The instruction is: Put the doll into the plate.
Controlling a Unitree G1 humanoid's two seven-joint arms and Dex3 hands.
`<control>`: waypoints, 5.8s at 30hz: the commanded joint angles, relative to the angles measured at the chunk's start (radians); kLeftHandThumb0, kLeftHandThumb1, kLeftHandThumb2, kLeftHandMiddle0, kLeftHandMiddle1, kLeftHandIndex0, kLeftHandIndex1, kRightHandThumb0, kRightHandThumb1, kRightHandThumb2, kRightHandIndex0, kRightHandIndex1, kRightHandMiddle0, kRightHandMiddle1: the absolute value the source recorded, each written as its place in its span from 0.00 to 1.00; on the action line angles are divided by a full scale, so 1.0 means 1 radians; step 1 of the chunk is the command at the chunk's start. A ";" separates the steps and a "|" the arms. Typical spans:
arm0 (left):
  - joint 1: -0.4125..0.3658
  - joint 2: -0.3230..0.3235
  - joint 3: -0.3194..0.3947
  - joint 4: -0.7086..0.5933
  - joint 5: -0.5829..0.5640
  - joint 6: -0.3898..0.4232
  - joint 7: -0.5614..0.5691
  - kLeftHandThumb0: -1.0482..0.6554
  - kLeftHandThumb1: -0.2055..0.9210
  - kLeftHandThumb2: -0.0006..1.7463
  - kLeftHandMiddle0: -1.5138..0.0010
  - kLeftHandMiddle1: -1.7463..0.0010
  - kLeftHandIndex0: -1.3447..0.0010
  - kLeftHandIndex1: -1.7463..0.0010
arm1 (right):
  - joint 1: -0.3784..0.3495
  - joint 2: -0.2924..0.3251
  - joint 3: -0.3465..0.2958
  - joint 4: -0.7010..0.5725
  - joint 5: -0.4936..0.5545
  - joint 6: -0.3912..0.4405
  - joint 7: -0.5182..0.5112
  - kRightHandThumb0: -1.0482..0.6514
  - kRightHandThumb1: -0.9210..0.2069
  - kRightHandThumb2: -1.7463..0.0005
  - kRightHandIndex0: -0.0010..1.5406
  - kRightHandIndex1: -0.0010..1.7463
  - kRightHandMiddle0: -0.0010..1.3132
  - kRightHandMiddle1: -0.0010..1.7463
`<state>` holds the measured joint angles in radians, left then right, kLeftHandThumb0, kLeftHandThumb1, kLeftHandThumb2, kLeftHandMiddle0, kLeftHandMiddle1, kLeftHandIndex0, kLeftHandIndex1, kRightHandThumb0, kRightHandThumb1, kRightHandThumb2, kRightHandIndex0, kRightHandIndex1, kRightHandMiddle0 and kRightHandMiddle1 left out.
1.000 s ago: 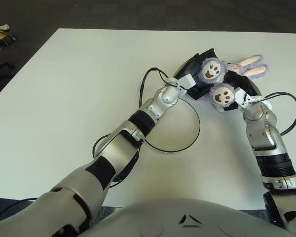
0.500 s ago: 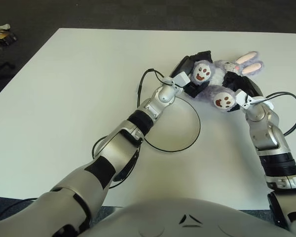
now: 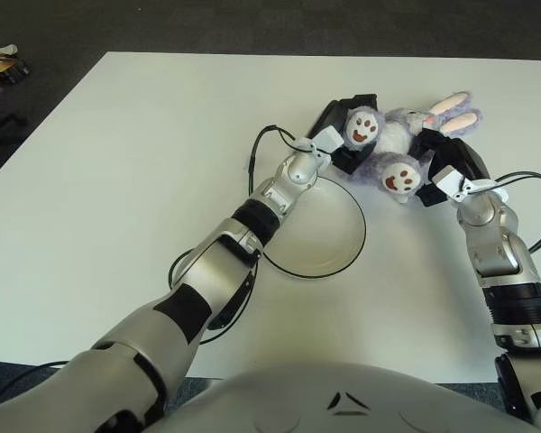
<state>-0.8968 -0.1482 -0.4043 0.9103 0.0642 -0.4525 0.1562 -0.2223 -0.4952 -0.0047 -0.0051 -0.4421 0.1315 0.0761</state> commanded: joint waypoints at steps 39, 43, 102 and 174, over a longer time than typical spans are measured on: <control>-0.304 -0.083 0.359 0.202 -0.163 -0.006 -0.327 0.94 0.29 0.89 0.49 0.00 0.18 0.00 | -0.003 -0.021 0.025 -0.112 -0.173 0.035 -0.071 0.61 0.44 0.37 0.38 0.85 0.30 1.00; -0.308 -0.078 0.384 0.205 -0.180 0.003 -0.365 0.94 0.29 0.89 0.49 0.00 0.18 0.00 | -0.022 -0.020 0.043 -0.114 -0.211 0.030 -0.082 0.61 0.41 0.39 0.34 0.87 0.30 1.00; -0.301 -0.094 0.516 0.204 -0.275 0.093 -0.551 0.93 0.32 0.86 0.51 0.00 0.24 0.00 | -0.342 -0.116 0.189 -0.129 -0.308 0.245 0.513 0.46 0.78 0.31 0.00 0.19 0.00 0.18; -0.259 -0.150 0.549 0.152 -0.418 0.164 -0.668 0.92 0.33 0.86 0.52 0.00 0.23 0.00 | -0.505 -0.140 0.339 0.002 -0.277 0.334 0.644 0.34 0.51 0.43 0.21 0.60 0.55 0.79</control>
<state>-1.1707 -0.1757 0.1498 1.0846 -0.3530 -0.2770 -0.5201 -0.7175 -0.6186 0.3179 0.0094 -0.6975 0.4612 0.7014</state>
